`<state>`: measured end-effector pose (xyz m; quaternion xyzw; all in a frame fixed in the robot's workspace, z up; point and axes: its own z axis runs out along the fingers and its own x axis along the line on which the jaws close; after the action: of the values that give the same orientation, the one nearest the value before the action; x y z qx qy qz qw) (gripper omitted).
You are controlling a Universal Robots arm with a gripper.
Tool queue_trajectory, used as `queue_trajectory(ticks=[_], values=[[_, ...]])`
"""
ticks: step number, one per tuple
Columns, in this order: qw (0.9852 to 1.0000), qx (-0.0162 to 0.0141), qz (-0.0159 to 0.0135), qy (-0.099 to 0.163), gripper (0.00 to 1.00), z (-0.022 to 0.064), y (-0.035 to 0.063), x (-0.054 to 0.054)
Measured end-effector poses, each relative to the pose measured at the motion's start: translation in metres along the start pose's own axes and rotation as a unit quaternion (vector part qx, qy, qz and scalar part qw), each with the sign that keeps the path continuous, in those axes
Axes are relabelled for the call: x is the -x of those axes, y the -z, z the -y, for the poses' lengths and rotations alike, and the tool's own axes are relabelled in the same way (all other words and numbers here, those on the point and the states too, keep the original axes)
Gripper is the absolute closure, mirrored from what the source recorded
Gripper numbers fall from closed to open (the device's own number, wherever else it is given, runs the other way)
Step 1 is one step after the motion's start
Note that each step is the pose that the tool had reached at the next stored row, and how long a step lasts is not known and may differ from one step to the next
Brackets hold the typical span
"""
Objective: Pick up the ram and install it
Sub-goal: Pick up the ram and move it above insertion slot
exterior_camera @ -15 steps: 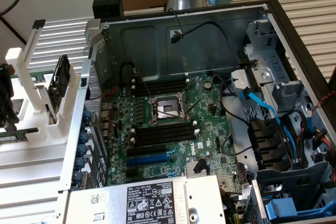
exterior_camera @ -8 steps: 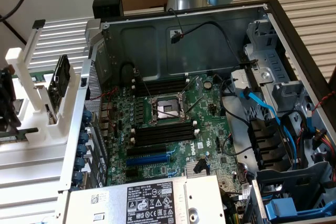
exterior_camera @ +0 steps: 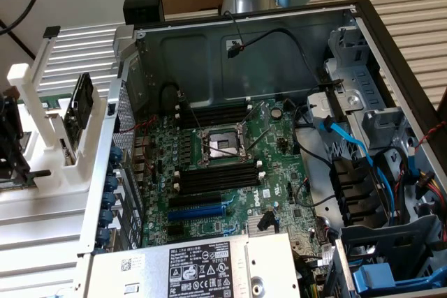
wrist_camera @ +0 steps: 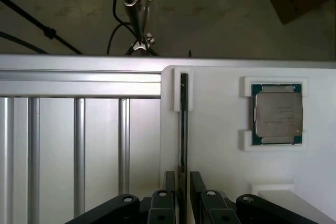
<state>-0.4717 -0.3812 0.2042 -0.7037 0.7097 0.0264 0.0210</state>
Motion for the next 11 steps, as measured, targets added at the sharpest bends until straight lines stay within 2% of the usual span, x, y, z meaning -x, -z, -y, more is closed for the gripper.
queue_trajectory(ticks=[11], values=[[1.0,-0.0001,0.0001,0.0,0.74,0.0018,-0.0001,0.0]])
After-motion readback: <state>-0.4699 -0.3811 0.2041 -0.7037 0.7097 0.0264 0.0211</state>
